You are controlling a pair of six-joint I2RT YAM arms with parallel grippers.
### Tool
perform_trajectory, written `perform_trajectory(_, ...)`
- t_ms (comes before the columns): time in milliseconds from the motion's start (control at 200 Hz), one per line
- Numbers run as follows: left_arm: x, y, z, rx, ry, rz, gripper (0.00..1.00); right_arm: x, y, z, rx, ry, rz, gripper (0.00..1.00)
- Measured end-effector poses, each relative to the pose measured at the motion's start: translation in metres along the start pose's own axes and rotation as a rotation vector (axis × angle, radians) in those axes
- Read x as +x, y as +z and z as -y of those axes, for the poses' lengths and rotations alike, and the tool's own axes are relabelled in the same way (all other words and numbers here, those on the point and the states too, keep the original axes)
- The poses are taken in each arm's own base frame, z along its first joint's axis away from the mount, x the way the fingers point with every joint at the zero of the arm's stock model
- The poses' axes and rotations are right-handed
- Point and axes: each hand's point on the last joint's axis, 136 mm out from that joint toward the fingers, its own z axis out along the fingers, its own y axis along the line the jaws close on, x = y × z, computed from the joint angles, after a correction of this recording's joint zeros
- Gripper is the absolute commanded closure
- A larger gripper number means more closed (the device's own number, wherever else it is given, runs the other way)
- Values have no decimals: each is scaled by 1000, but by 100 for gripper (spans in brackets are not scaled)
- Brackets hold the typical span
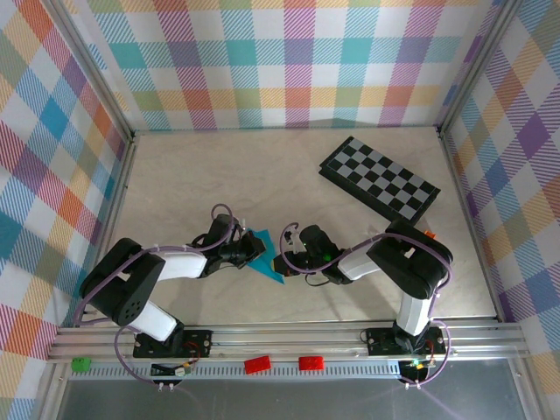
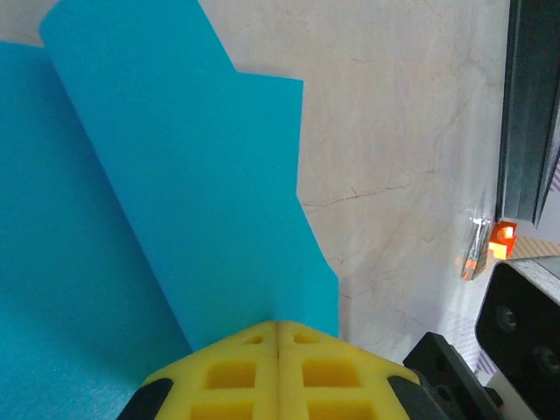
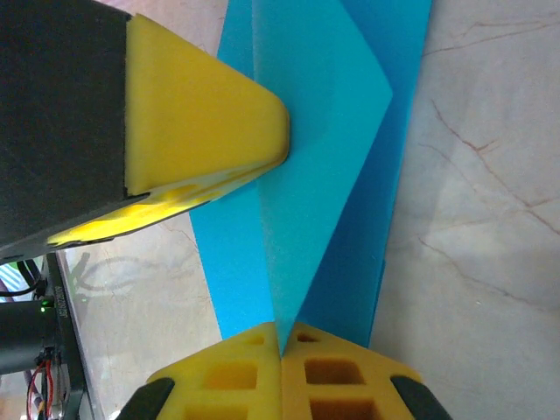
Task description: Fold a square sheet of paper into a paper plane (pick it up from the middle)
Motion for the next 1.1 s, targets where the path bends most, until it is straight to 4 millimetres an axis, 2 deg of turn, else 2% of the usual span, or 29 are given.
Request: perform_trajectory(1100,-6,9,-2,-35,-10,0,100,1,2,0,6,46,-76,95)
